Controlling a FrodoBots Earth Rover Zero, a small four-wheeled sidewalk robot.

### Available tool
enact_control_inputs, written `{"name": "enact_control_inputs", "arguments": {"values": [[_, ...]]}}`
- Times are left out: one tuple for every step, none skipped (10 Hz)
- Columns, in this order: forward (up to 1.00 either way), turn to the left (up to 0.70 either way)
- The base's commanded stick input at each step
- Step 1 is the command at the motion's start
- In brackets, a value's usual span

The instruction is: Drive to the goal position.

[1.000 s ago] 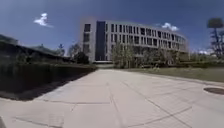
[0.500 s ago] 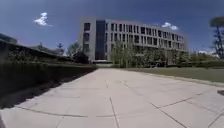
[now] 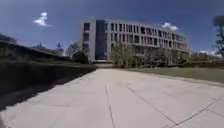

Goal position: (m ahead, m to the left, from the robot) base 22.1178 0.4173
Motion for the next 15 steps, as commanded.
{"name": "enact_control_inputs", "arguments": {"values": [[1.0,0.0],[1.0,0.0],[1.0,0.0],[1.0,0.0],[1.0,0.0],[1.0,0.0],[1.0,0.0],[1.0,0.0],[1.0,0.0],[1.0,0.0],[1.0,0.0],[1.0,0.0],[1.0,0.0],[1.0,0.0],[1.0,0.0]]}}
